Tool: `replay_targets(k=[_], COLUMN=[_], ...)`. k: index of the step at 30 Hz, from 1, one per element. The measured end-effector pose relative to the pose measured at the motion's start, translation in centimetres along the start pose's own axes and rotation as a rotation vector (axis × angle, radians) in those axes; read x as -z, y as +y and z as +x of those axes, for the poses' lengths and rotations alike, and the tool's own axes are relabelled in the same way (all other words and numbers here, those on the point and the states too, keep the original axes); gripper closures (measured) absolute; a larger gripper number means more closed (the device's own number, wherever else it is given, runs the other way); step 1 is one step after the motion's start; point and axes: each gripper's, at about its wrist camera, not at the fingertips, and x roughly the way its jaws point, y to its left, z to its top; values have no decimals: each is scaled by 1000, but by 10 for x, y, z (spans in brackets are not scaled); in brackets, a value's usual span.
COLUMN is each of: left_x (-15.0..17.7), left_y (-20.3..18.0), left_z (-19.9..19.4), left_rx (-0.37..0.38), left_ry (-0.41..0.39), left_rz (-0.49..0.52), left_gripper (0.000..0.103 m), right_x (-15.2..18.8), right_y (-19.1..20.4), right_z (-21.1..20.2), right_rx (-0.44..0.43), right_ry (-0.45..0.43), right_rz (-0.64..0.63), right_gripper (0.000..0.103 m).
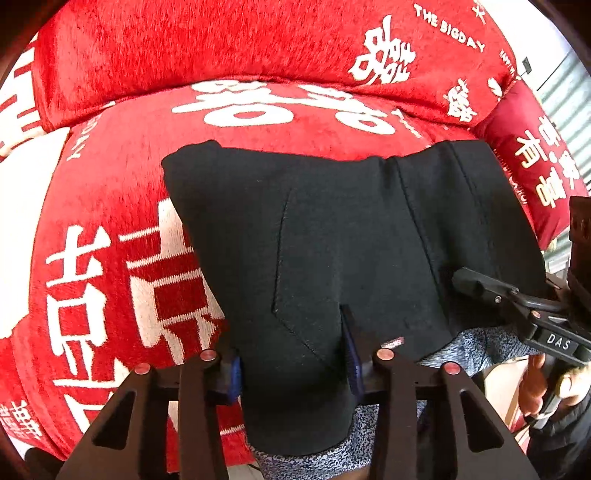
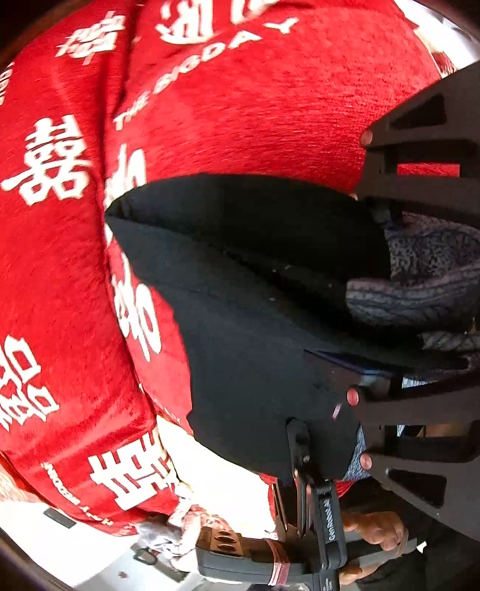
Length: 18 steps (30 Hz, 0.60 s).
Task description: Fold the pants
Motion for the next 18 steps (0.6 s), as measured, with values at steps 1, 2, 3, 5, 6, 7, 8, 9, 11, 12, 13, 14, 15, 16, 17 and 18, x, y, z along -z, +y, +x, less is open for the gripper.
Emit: replay_targets(k=[1, 2, 3, 5, 6, 7, 8, 9, 11, 12, 13, 14, 15, 16, 17, 18], left_x=[-2, -3, -7, -15, -20, -25, -29, -33, -43, -47, -51, -55, -57, -60, -62, -65], left_y=[2, 6, 11, 20, 26, 33, 40, 47, 64, 69, 78, 85, 93, 103, 111, 118], left_z=[-7, -15, -24, -36, -42, -49, -54, -58, -66, -67, -69, -70, -70, -70, -68, -65], left_rx=[5, 4, 6, 11, 8, 1, -6, -16, -46, -56, -69, -79, -86, -91, -94, -98], left_ry=[-8, -18, -32, -47, -53, -61, -67, -71, -76, -77, -78, -77, -75, -71, -65, -57], left_rz=[-8, -15, -23, -37, -40, -44, -48, -52, -67, -73, -85, -96, -108, -119, -127, -135], left_gripper=[59, 60, 60, 60, 60, 59, 59, 59, 59, 59, 59, 59, 59, 59, 59, 59], right_x=[-4, -8, -12, -24, -29, -37, -41, -50, -65, -73, -78, -85, -91, -96, -101, -105], right_y=[6, 10, 14, 24, 27, 32, 35, 42, 56, 63, 69, 74, 79, 83, 86, 89], right_z=[-6, -10, -14, -18, -19, -18, -17, -14, -4, 2, 7, 14, 21, 27, 34, 42], right_rx=[-8, -21, -35, -53, -65, -80, -88, -96, -109, -114, -119, -127, -136, -139, -143, -146], right_ry=[-13, -24, -37, -53, -57, -63, -66, -67, -64, -61, -57, -52, -45, -39, -31, -20], right_rz=[2, 4, 3, 1, 2, 1, 0, -3, -4, -6, -7, -4, -2, -1, 1, 6], right_gripper=[51, 52, 52, 52, 52, 52, 52, 52, 52, 52, 52, 52, 52, 52, 52, 52])
